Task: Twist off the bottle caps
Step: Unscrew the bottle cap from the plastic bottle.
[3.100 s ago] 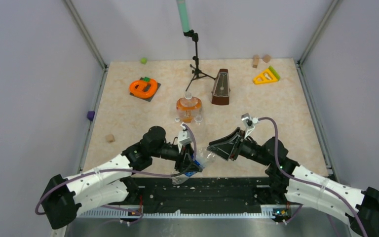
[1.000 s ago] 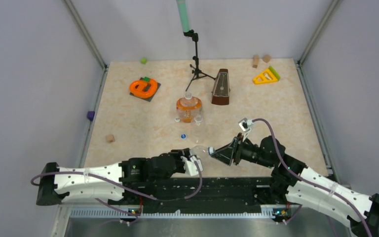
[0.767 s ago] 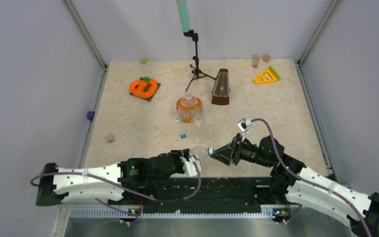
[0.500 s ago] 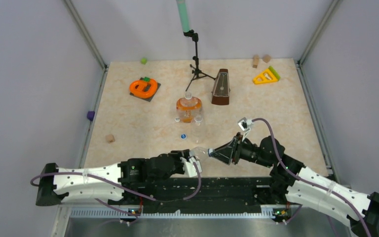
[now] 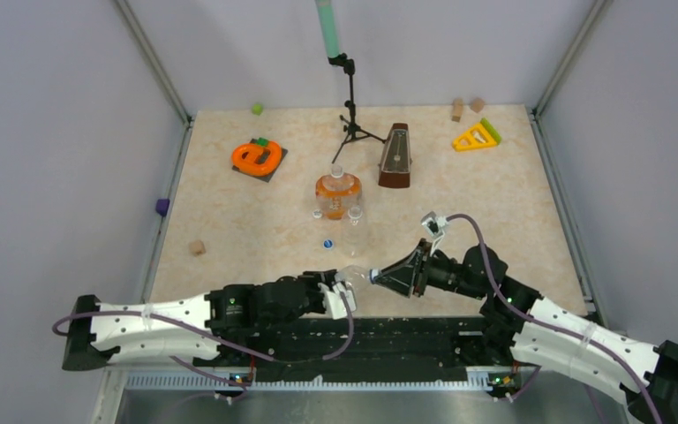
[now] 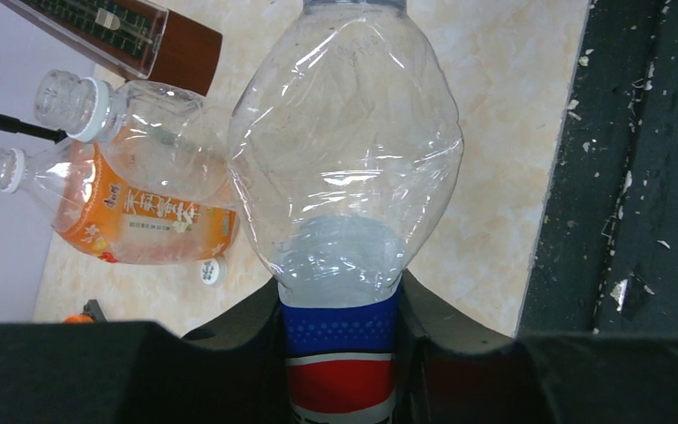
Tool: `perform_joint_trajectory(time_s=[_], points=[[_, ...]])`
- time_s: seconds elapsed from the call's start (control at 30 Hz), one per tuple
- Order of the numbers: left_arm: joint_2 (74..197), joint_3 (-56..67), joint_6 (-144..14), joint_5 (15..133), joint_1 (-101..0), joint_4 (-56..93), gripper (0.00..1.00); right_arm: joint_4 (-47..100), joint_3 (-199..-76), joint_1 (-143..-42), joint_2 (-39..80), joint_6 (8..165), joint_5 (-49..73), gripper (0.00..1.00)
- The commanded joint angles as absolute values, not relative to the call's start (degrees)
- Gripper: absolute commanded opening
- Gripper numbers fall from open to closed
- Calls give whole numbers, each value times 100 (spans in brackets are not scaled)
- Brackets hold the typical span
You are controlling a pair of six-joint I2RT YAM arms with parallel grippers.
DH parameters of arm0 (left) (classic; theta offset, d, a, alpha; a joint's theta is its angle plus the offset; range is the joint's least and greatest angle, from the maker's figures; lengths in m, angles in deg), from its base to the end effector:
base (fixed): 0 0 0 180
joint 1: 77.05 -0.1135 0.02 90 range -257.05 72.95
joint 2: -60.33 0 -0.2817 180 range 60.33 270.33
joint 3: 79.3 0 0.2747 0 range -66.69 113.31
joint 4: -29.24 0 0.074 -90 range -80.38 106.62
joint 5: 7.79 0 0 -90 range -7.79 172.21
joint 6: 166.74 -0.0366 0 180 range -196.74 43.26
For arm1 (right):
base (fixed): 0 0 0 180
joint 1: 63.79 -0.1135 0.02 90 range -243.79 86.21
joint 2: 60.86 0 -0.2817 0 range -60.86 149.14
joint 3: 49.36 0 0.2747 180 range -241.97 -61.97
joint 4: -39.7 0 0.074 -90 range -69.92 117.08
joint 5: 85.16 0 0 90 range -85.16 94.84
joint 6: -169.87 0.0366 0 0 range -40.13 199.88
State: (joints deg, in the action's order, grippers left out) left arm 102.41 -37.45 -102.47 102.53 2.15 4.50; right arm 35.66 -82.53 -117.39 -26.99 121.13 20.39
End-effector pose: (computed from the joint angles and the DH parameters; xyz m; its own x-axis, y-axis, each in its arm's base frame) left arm 0.0469 -0.1782 0.2555 0.3030 0.5841 -0.7530 0.8110 0.2568 0.5256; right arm 0.0928 0.1424 0.2581 -0.6528 0.1852 -0.7345 -0.6698 0.3120 0.6739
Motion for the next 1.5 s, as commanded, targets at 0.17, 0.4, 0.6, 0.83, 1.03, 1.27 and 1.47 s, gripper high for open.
perform_joint_trajectory(time_s=[0.17, 0.4, 0.6, 0.83, 1.03, 1.27, 1.47], points=[[9358, -4050, -9877, 8799, 153, 1157, 0, 3973, -8117, -11775, -2180, 10770, 2660, 0], [8906, -3856, -9596, 7888, -159, 800, 0, 4619, -8099, -11773, -1707, 10080, 3205, 0], [9074, -3809, -9410, 7319, -455, 722, 0, 4553, -8258, -11775, -1571, 9502, 3473, 0], [9316, -3732, -9280, 7487, -902, 705, 0, 4026, -8496, -11783, -1710, 9645, 2652, 24], [9816, -3788, -9666, 8475, -888, 538, 0, 4446, -8040, -11775, -2253, 11503, 1507, 54], [10633, -3441, -9830, 9465, -612, 202, 0, 3402, -8343, -11783, -2712, 12098, 1144, 62], [10364, -3814, -10022, 9703, -561, 1033, 0, 3135, -8658, -11614, -2171, 12525, 1335, 63]])
